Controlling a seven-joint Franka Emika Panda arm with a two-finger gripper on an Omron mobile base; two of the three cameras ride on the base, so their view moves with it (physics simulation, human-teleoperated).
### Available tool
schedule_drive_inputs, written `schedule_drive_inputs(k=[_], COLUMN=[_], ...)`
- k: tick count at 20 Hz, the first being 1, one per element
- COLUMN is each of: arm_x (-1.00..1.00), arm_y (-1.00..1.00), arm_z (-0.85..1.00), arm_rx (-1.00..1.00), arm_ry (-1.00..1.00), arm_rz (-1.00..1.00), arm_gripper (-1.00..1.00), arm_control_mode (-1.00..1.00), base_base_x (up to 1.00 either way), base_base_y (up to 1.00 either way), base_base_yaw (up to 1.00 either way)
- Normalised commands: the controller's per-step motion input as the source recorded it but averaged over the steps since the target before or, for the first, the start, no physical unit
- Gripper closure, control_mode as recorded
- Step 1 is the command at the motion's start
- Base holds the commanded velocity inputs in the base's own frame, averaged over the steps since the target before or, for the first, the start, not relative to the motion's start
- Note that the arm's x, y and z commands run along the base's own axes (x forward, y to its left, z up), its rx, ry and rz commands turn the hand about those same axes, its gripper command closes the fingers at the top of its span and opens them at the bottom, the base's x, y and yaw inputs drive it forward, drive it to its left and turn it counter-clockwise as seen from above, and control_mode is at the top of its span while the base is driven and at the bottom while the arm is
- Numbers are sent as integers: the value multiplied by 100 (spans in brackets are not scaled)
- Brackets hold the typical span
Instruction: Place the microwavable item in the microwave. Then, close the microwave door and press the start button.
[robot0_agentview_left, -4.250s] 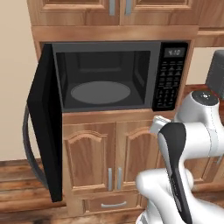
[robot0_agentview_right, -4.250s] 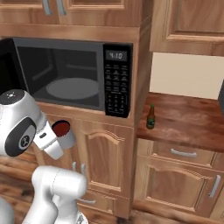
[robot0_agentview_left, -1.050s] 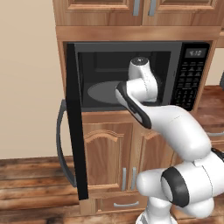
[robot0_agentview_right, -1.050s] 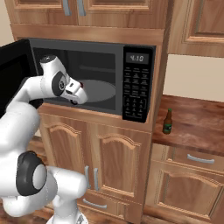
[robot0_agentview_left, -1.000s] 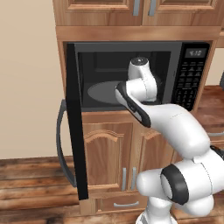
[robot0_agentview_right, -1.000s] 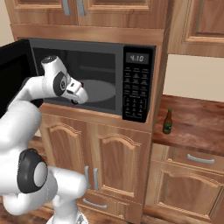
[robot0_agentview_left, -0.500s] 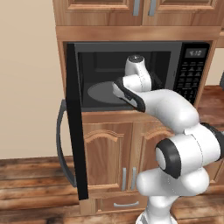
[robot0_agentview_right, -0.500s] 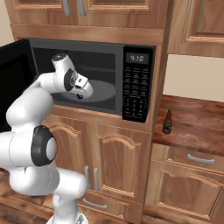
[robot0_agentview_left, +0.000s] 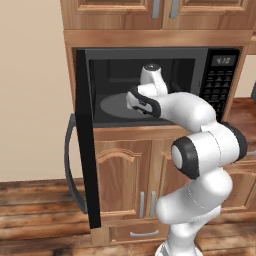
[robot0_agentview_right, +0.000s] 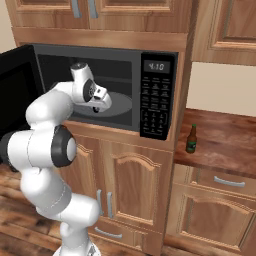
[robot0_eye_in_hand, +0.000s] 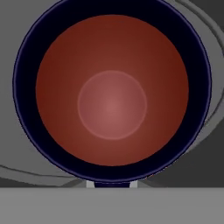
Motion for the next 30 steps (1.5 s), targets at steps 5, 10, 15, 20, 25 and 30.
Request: schedule_drive_inputs(k=[5,10,15,20,25,30], arm_x=[26,26,16,-9,-37,-71], arm_y=[0,0,0,0,0,0], arm_z=[-25,-22,-22,-5,2,12], arm_rx=[0,0,0,0,0,0], arm_ry=[1,1,0,-5,-14,-22], arm_rz=[7,5,5,3,1,0], arm_gripper=[100,100,-100,-100,-100,-100], arm_control_mode=[-100,-100,-100,-100,-100,-100], base_base_x=[0,0,0,0,0,0], base_base_y=[0,0,0,0,0,0], base_base_yaw=[0,0,0,0,0,0])
